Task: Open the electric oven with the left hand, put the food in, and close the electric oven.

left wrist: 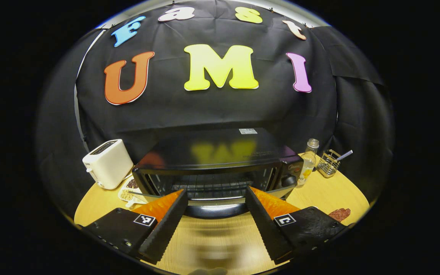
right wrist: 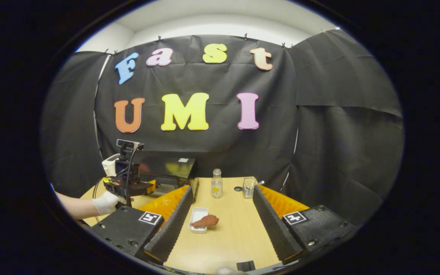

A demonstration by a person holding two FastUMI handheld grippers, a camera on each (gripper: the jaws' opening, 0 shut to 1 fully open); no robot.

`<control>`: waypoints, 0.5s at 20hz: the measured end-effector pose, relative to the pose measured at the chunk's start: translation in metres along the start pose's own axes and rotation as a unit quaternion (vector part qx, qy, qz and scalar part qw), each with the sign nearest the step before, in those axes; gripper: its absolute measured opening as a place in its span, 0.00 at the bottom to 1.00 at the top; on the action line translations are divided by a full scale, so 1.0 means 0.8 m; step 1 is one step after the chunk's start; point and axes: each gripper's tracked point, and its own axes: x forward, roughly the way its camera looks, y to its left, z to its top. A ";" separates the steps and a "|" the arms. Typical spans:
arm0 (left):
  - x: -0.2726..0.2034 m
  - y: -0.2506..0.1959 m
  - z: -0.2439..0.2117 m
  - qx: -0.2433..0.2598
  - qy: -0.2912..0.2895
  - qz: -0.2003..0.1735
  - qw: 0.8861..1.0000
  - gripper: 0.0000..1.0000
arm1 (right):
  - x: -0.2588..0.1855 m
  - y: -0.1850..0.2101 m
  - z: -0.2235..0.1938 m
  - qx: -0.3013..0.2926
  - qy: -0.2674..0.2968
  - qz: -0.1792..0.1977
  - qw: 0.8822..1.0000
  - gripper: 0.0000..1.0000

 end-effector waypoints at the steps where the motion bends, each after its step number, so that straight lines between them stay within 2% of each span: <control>1: -0.003 -0.001 -0.005 0.004 -0.001 0.001 1.000 0.96 | -0.002 0.000 -0.005 0.004 0.002 0.001 1.000 0.97; 2: -0.009 -0.002 -0.013 0.008 0.005 0.003 1.000 0.96 | -0.003 0.000 -0.009 0.004 0.004 0.002 1.000 1.00; 5: -0.023 -0.004 -0.035 0.008 0.010 0.004 1.000 0.96 | -0.003 -0.005 -0.031 -0.001 0.019 -0.001 1.000 0.96; 6: -0.028 -0.005 -0.047 -0.002 0.019 0.003 1.000 0.96 | -0.003 -0.004 -0.035 0.002 0.024 0.001 1.000 1.00; 9: -0.038 -0.009 -0.071 0.007 0.029 0.003 1.000 0.96 | -0.003 0.001 -0.046 0.008 0.032 0.005 0.999 1.00; 10: -0.041 -0.009 -0.079 0.009 0.034 0.003 0.999 0.96 | -0.006 0.002 -0.046 0.008 0.032 0.005 0.999 0.97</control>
